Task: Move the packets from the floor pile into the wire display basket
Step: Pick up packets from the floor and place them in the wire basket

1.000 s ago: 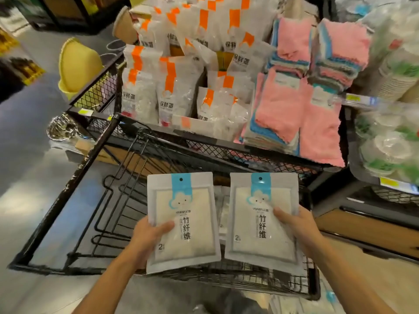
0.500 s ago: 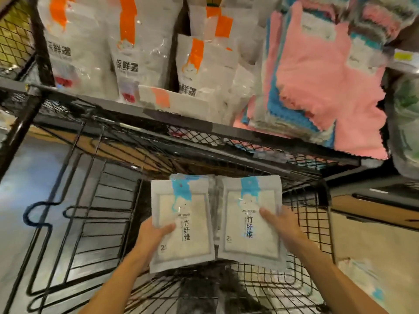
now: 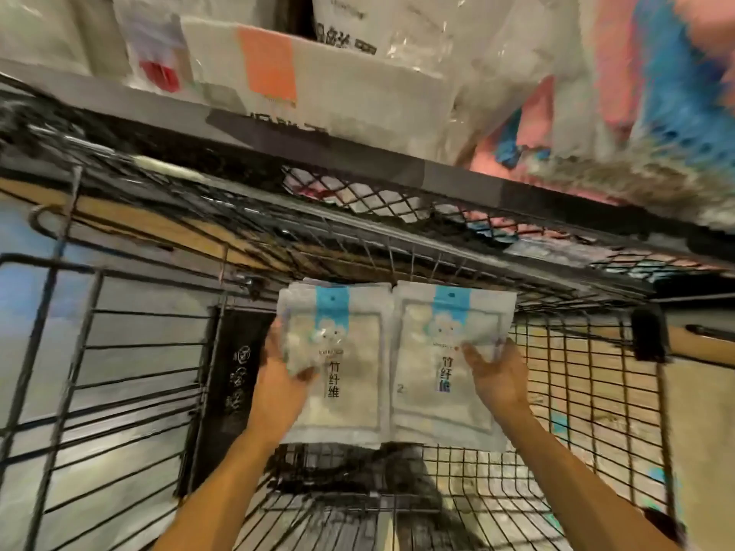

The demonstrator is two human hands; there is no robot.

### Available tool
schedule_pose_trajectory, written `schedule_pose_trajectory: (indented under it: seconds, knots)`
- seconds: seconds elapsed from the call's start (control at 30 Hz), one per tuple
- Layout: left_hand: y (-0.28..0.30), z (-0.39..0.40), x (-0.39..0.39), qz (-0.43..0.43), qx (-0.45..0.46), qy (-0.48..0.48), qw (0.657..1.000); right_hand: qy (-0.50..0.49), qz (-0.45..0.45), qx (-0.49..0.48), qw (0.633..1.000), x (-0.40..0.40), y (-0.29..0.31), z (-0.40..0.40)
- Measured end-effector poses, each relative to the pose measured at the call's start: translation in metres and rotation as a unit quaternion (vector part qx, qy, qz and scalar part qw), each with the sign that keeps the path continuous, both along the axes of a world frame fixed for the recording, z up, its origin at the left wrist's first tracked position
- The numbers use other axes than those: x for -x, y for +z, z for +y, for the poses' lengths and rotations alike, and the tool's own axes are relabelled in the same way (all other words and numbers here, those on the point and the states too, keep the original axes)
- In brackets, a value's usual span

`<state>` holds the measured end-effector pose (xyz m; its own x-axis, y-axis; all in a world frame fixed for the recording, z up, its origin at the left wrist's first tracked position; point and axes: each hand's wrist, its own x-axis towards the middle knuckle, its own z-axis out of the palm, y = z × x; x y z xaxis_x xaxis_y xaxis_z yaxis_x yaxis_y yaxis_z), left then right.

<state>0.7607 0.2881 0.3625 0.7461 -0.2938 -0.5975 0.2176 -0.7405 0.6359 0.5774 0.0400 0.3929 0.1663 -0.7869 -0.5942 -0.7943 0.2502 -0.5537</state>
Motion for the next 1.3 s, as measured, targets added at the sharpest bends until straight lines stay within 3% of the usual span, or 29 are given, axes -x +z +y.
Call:
schedule_pose_trajectory:
  seconds: [0.13, 0.23, 0.37, 0.43, 0.63, 0.9, 1.07, 1.3]
  knots:
    - [-0.012, -0.003, 0.013, -0.059, -0.105, -0.138, 0.983, 0.025, 0.050, 0.015, 0.998, -0.003, -0.012, 0.009]
    - [-0.015, -0.004, 0.018, -0.131, -0.223, -0.231, 0.938, 0.043, 0.086, 0.028, 0.995, -0.004, -0.014, 0.011]
    - [-0.005, -0.009, 0.016, -0.182, -0.264, -0.300, 0.898, 0.122, 0.149, 0.059, 0.979, -0.001, -0.007, 0.006]
    - [0.002, -0.010, 0.012, -0.205, -0.268, -0.317, 0.886, 0.183, 0.211, 0.101, 0.955, 0.003, -0.003, 0.001]
    - [0.042, -0.008, 0.009, -0.277, -0.248, -0.304, 0.877, 0.269, 0.227, 0.150, 0.924, 0.016, 0.030, -0.004]
    - [0.119, -0.018, 0.016, -0.296, -0.228, -0.301, 0.877, 0.368, 0.193, 0.235, 0.879, 0.021, 0.105, -0.010]
    - [0.181, -0.019, 0.027, -0.348, -0.217, -0.288, 0.865, 0.375, 0.147, 0.267, 0.876, 0.022, 0.155, -0.008]
    - [0.261, -0.017, 0.043, -0.381, -0.199, -0.230, 0.873, 0.368, 0.077, 0.284, 0.882, 0.037, 0.222, -0.014]
